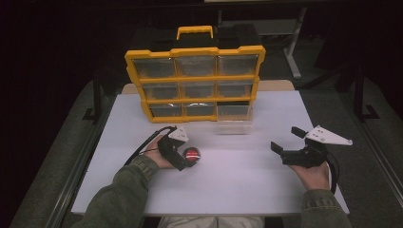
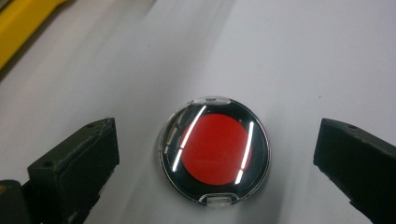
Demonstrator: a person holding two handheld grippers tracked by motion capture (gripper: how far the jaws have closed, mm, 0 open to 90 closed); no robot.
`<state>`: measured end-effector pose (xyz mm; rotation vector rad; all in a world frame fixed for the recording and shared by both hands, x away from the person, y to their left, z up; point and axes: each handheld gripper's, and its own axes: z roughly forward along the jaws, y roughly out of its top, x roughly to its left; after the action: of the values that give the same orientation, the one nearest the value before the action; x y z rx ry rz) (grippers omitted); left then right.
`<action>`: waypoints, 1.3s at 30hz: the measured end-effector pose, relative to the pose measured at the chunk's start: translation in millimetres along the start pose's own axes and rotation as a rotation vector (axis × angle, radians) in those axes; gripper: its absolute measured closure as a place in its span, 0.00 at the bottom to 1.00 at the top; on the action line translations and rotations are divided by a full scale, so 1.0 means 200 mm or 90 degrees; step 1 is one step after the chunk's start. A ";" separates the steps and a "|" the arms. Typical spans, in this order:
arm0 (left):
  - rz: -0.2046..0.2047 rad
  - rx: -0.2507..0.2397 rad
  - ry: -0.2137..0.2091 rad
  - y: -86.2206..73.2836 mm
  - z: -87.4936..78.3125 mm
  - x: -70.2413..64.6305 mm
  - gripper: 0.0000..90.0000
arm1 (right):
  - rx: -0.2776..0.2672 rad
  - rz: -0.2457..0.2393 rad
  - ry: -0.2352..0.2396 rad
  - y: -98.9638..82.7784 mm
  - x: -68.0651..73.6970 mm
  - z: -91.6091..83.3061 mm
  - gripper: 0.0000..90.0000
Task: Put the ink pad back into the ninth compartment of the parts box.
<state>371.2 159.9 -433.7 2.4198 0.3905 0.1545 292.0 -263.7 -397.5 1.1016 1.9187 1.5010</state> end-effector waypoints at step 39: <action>0.012 0.015 -0.012 0.00 0.06 0.00 0.27 | 0.009 -0.005 0.005 -0.01 0.00 0.01 0.00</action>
<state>373.9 151.8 -443.4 2.4463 0.3628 0.1372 293.0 -261.8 -399.0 1.0952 1.9404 1.4923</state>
